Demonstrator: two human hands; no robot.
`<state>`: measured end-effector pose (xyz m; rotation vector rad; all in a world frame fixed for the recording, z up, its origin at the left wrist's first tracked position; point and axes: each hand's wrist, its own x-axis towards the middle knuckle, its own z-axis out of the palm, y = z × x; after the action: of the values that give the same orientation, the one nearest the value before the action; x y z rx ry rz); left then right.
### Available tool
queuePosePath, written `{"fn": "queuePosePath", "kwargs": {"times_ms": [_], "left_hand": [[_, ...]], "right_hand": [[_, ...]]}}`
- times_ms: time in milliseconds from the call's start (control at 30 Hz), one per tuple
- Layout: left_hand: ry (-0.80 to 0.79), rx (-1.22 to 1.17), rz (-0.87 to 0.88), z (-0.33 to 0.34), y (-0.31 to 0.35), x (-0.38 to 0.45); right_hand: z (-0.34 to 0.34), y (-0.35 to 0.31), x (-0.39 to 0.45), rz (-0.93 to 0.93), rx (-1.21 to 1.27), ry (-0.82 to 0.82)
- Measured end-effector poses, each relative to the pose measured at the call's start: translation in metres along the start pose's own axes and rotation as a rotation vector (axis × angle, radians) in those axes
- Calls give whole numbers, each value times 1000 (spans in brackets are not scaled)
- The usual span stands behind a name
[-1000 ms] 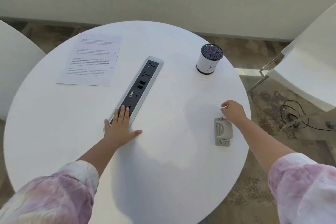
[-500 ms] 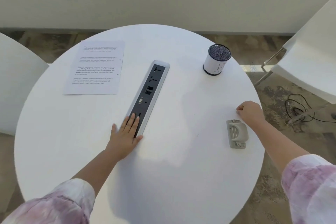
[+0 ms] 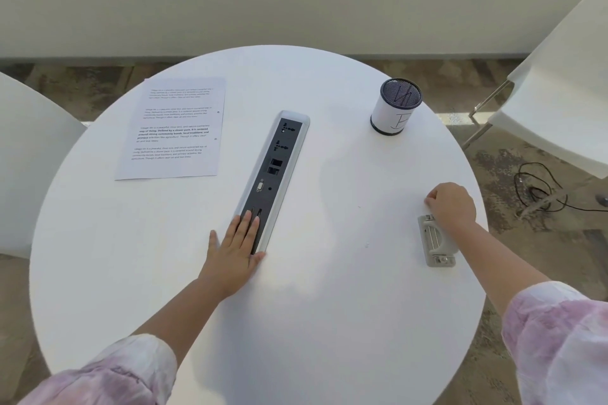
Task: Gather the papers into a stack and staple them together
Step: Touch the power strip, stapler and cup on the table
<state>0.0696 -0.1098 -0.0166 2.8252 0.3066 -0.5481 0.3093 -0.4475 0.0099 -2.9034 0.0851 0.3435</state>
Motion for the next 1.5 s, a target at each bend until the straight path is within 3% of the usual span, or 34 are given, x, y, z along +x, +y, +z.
{"fn": "queuePosePath", "kwargs": {"times_ms": [333, 567, 800, 1133, 1500], "left_hand": [[29, -32, -3, 6, -3, 1], [63, -44, 3, 11, -4, 1], [83, -28, -3, 14, -6, 2], [129, -57, 11, 18, -8, 3], [198, -45, 23, 23, -11, 5]], "right_hand": [[3, -12, 1, -46, -97, -3], [-5, 7, 3, -11, 255, -10], [-6, -9, -1, -20, 173, -58], [2, -20, -11, -36, 36, 16], [5, -10, -2, 4, 185, -43]]}}
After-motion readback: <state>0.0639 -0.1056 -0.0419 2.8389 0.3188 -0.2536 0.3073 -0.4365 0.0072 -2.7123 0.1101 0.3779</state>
